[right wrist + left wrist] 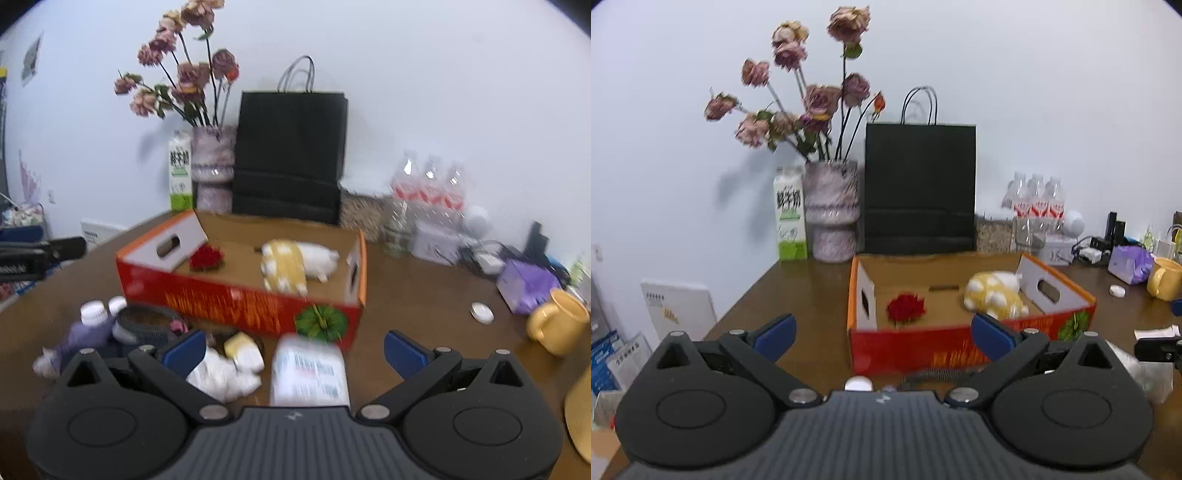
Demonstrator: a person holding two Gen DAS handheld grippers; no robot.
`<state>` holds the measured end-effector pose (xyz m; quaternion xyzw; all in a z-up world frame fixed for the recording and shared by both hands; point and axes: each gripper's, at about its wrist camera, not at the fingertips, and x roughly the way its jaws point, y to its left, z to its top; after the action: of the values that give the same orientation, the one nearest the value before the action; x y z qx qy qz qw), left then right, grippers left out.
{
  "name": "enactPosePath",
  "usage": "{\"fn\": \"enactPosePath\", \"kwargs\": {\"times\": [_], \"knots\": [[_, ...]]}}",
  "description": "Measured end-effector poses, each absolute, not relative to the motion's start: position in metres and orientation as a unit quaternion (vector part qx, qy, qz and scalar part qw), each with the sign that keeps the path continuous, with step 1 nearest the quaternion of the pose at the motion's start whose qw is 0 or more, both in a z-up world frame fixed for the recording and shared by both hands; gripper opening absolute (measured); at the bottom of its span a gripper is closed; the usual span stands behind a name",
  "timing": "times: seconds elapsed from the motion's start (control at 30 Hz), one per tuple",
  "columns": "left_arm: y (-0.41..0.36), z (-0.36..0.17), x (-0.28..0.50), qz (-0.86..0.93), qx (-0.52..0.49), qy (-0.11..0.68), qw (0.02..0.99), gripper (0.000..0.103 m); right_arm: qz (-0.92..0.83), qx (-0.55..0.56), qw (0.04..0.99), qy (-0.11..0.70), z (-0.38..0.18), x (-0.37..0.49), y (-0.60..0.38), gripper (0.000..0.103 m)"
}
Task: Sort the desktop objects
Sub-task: 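Withdraw both tools from the box back over the table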
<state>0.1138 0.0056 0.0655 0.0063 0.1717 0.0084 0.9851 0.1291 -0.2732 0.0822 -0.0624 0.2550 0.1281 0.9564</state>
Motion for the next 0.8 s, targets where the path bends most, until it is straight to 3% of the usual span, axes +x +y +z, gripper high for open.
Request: {"fn": "enactPosePath", "kwargs": {"times": [0.43,0.8], "knots": [[0.014,0.027,0.073,0.057,0.002,0.227,0.972,0.103,0.086,-0.02,0.952,0.294,0.037,0.088,-0.287,0.103],[0.023,0.015,0.063,0.062,-0.009,0.26,0.964,0.103,0.087,-0.022,0.948,0.304,0.029,0.084,-0.279,0.103]]}}
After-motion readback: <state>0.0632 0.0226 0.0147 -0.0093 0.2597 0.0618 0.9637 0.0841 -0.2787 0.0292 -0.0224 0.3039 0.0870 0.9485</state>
